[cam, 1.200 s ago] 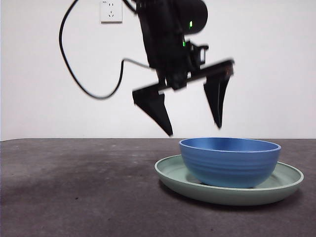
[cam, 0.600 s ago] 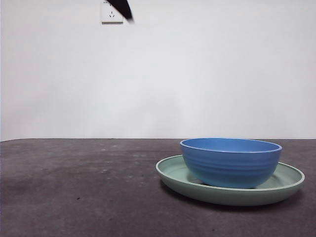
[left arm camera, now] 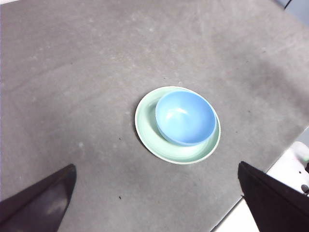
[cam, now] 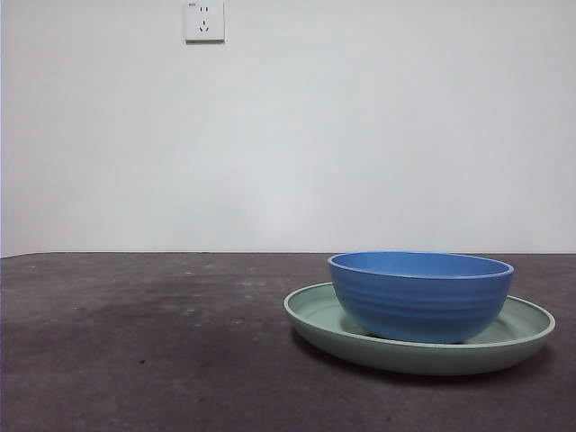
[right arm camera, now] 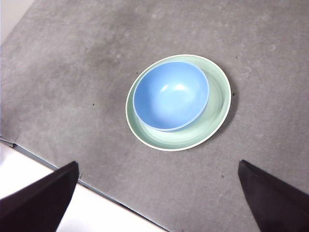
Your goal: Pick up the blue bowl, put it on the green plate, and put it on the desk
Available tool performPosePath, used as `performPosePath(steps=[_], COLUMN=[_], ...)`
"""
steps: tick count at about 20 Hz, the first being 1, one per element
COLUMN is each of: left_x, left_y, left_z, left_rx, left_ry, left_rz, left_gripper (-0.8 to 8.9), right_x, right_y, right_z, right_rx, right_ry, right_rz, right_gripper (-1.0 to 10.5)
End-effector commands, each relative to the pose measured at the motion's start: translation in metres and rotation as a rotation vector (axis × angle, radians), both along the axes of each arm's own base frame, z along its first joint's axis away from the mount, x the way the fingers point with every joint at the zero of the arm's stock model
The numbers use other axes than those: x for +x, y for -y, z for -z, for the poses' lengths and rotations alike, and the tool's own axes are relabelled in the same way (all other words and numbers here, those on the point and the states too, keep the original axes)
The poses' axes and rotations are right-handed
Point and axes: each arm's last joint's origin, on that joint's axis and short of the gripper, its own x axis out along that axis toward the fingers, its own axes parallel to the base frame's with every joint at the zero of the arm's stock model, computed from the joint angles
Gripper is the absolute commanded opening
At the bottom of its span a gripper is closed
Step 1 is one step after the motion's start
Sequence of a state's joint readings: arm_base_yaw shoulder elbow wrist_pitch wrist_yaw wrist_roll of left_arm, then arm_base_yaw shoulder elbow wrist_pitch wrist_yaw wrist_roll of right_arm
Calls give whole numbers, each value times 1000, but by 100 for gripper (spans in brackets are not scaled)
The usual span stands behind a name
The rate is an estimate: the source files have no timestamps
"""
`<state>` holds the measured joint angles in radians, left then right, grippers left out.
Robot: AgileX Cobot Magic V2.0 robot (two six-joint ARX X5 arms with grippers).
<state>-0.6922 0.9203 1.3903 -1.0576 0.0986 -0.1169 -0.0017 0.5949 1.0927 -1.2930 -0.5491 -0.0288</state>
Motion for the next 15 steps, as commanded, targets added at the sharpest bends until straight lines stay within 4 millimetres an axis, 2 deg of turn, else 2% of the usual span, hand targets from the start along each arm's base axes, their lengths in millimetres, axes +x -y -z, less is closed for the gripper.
performPosePath(steps=[1, 4, 7, 10, 15], left_x=[-11, -25, -38, -47, -50], left_y=[-9, -21, -31, -39, -39], left_z=[20, 62, 92, 103, 104], left_rx=[-13, -40, -126, -103, -114], left_ry=[11, 18, 23, -1, -29], left_rz=[-5, -15, -51, -52, -18], left_gripper=[563, 562, 563, 562, 562], right_x=[-1, -1, -2, -3, 2], right_y=[0, 0, 0, 0, 1], right_z=[-5, -5, -4, -3, 3], right_rx=[12, 26, 29, 28, 41], right_ry=[11, -2, -18, -41, -181], right_rz=[12, 25, 29, 31, 105], right_gripper=[600, 600, 600, 600, 599])
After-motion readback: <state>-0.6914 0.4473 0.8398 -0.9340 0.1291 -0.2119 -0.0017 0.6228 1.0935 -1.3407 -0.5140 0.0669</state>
